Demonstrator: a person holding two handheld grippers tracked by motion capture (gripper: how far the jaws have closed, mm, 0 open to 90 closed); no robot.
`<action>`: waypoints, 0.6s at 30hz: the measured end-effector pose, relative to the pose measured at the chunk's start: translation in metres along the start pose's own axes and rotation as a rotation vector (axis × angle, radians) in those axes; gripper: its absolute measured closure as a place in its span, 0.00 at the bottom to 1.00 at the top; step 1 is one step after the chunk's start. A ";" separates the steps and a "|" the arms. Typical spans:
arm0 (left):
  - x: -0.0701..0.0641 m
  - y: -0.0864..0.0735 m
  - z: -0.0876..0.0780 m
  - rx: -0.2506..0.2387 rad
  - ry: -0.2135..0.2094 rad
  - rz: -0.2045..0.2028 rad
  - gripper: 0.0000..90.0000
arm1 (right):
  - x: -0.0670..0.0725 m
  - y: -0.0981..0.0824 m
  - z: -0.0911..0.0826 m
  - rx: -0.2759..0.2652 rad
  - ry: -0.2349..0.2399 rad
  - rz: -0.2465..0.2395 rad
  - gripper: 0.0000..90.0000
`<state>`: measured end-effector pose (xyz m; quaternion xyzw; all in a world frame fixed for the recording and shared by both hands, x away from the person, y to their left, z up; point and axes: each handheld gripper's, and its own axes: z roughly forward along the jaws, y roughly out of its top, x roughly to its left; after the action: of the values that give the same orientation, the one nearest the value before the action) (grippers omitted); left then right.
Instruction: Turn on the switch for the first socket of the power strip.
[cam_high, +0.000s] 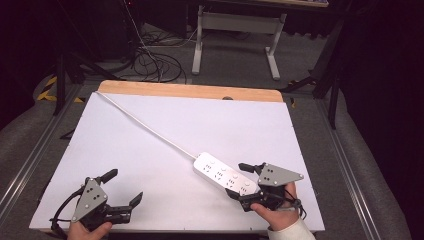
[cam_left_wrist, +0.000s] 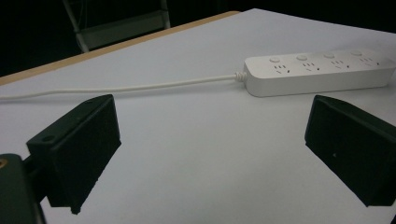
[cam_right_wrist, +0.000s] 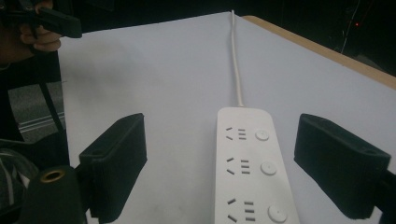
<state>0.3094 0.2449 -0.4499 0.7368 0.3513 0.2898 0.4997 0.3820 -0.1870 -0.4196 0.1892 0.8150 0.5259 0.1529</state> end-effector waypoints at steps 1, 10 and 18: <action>0.000 0.000 0.000 0.000 0.000 0.000 0.04 | -0.001 0.002 0.001 0.001 -0.001 -0.002 0.20; 0.000 0.000 0.000 0.001 -0.001 0.004 0.04 | -0.008 0.015 0.013 0.000 0.004 -0.009 0.21; 0.000 0.000 0.001 0.009 0.001 0.004 0.04 | -0.014 0.023 0.023 0.011 -0.002 -0.003 0.21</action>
<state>0.3100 0.2445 -0.4505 0.7396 0.3515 0.2894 0.4957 0.4082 -0.1666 -0.4074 0.1891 0.8180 0.5211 0.1534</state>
